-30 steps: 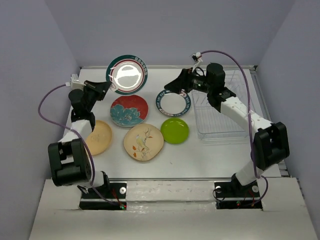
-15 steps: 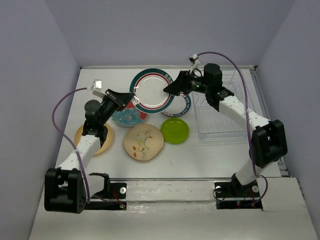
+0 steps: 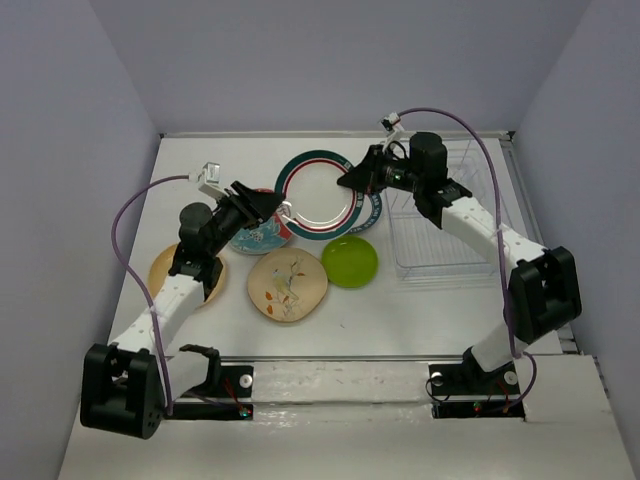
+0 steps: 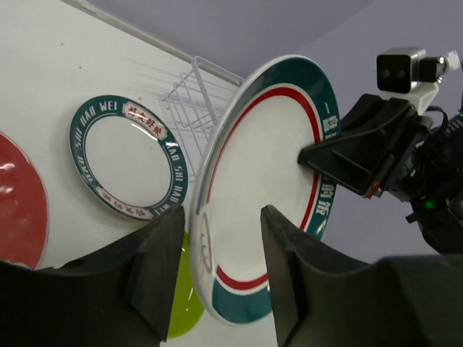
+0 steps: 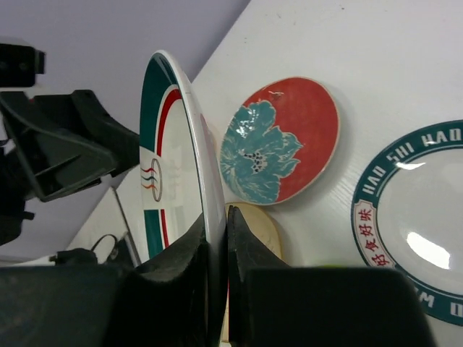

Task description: Load the plates into the dish rack

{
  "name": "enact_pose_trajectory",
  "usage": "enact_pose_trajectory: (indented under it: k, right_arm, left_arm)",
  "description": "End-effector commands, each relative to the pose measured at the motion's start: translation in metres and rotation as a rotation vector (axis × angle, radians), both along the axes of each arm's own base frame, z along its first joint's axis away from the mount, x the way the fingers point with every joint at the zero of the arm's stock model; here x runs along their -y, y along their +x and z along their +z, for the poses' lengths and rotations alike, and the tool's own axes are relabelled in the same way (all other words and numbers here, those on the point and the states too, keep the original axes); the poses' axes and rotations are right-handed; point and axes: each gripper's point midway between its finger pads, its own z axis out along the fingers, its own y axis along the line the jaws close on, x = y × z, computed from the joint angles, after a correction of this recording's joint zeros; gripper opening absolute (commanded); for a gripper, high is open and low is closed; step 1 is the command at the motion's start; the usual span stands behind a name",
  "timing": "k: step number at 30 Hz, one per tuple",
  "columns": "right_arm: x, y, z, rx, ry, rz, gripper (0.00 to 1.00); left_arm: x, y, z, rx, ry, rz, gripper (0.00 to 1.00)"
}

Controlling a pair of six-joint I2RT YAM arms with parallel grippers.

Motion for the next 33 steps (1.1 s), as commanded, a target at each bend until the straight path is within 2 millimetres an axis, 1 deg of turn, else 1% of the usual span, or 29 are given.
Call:
enact_pose_trajectory:
  k: [1, 2, 3, 4, 6, 7, 8, 9, 10, 11, 12, 13, 14, 17, 18, 19, 20, 21, 23, 24, 25, 28, 29, 31, 33]
  right_arm:
    - [0.045, 0.020, 0.020, 0.094, -0.060, -0.196, 0.07]
    - [0.058, 0.024, 0.022, 0.094, -0.062, -0.234, 0.07]
    - [0.073, 0.029, 0.022, 0.083, -0.064, -0.272, 0.07]
    - [0.106, 0.040, 0.030, 0.080, -0.050, -0.360, 0.07]
    - [0.142, 0.048, 0.030, 0.059, -0.048, -0.456, 0.07]
    - [0.177, 0.058, 0.036, 0.072, -0.064, -0.574, 0.07]
    - [0.195, 0.061, 0.037, 0.072, -0.083, -0.641, 0.07]
    - [0.221, 0.066, 0.033, 0.060, -0.129, -0.755, 0.07]
    - [0.246, 0.068, 0.037, 0.067, -0.143, -0.838, 0.07]
    - [0.261, 0.070, 0.036, 0.066, -0.155, -0.895, 0.07]
    - [0.278, 0.072, 0.035, 0.066, -0.168, -0.948, 0.07]
    - [0.289, 0.074, 0.034, 0.069, -0.182, -0.981, 0.07]
    - [0.316, 0.077, 0.029, 0.072, -0.226, -1.073, 0.07]
    - [0.357, 0.081, 0.025, 0.070, -0.271, -1.193, 0.07]
    - [0.370, 0.086, 0.031, 0.129, -0.299, -1.229, 0.07]
    - [0.382, 0.087, 0.033, 0.156, -0.323, -1.255, 0.07]
    - [0.385, 0.088, 0.035, 0.182, -0.344, -1.261, 0.07]
    - [0.393, 0.090, 0.039, 0.233, -0.401, -1.265, 0.07]
    - [0.398, 0.092, 0.043, 0.278, -0.471, -1.260, 0.07]
    - [0.401, 0.092, 0.049, 0.306, -0.505, -1.261, 0.07]
    - [0.409, 0.090, 0.050, 0.325, -0.575, -1.278, 0.07]
    - [0.417, 0.084, 0.061, 0.387, -0.698, -1.265, 0.07]
    - [0.418, 0.083, 0.062, 0.397, -0.721, -1.261, 0.07]
    - [0.420, 0.083, 0.058, 0.401, -0.797, -1.233, 0.07]
    - [0.423, 0.086, 0.045, 0.373, -0.858, -1.202, 0.07]
  left_arm:
    - [-0.001, -0.017, 0.060, 0.214, 0.064, -0.020, 0.80]
    - [-0.001, -0.020, 0.051, 0.179, 0.094, -0.030, 0.86]
    - [-0.002, -0.024, 0.053, 0.186, 0.115, -0.034, 0.97]
    - [-0.002, -0.032, 0.047, 0.180, 0.164, -0.053, 0.99]
    - [-0.003, -0.041, 0.048, 0.193, 0.215, -0.077, 0.99]
    - [-0.003, -0.051, 0.043, 0.200, 0.269, -0.108, 0.99]
    - [-0.003, -0.056, 0.042, 0.212, 0.299, -0.122, 0.99]
    - [-0.004, -0.060, 0.042, 0.224, 0.327, -0.130, 0.99]
    - [-0.008, -0.069, 0.036, 0.233, 0.384, -0.135, 0.99]
    - [-0.011, -0.072, 0.033, 0.239, 0.412, -0.132, 0.99]
    - [-0.015, -0.079, 0.037, 0.268, 0.433, -0.114, 0.99]
    - [-0.016, -0.083, 0.037, 0.280, 0.452, -0.097, 0.99]
    - [-0.016, -0.091, 0.035, 0.307, 0.484, -0.074, 0.99]
    - [-0.011, -0.101, 0.033, 0.342, 0.498, -0.085, 0.99]
    - [-0.005, -0.110, 0.037, 0.367, 0.509, -0.110, 0.99]
    - [-0.003, -0.114, 0.039, 0.378, 0.509, -0.117, 0.99]
    - [-0.003, -0.117, 0.042, 0.391, 0.509, -0.114, 0.99]
    - [0.002, -0.125, 0.047, 0.418, 0.505, -0.133, 0.99]
    - [0.004, -0.131, 0.049, 0.434, 0.502, -0.141, 0.99]
    - [0.003, -0.133, 0.052, 0.442, 0.501, -0.132, 0.99]
    - [0.003, -0.136, 0.055, 0.458, 0.498, -0.130, 0.99]
    - [0.005, -0.142, 0.061, 0.481, 0.490, -0.129, 0.99]
    - [0.007, -0.146, 0.055, 0.465, 0.497, -0.148, 0.99]
    - [0.008, -0.147, 0.056, 0.465, 0.497, -0.146, 0.99]
    - [0.010, -0.150, 0.055, 0.468, 0.496, -0.158, 0.99]
